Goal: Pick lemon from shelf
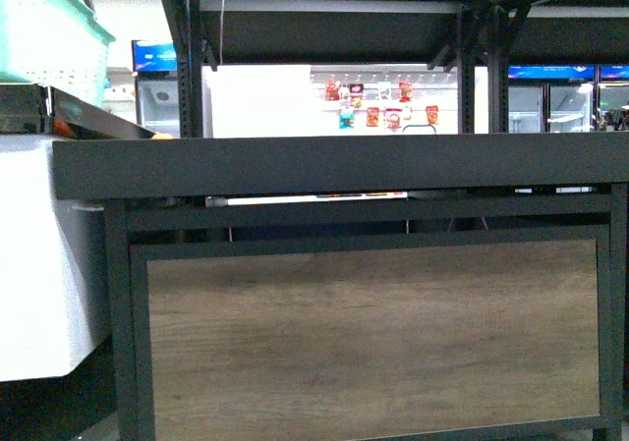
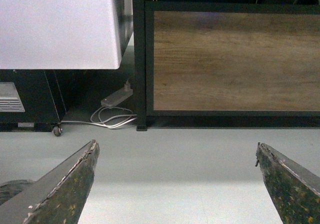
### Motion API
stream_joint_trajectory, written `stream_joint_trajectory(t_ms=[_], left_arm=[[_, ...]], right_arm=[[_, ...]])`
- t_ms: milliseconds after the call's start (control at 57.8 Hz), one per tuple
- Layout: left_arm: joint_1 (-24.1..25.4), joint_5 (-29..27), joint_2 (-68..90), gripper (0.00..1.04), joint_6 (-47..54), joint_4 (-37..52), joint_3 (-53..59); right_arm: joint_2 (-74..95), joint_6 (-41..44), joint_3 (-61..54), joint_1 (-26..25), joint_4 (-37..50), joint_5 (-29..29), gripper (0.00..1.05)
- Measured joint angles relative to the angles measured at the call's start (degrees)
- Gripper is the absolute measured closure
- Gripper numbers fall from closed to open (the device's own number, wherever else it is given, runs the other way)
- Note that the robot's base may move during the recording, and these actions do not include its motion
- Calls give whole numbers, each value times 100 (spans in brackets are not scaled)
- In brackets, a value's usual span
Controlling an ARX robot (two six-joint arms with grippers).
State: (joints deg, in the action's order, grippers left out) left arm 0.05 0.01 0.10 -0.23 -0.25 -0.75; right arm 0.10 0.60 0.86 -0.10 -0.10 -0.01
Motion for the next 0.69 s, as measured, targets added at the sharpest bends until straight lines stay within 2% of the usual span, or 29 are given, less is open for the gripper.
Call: stream_joint_trajectory(t_ms=[692], left_arm=[[0,-2,0,8,0,0,0]], right_arm=[[0,0,0,0,0,-4,7]])
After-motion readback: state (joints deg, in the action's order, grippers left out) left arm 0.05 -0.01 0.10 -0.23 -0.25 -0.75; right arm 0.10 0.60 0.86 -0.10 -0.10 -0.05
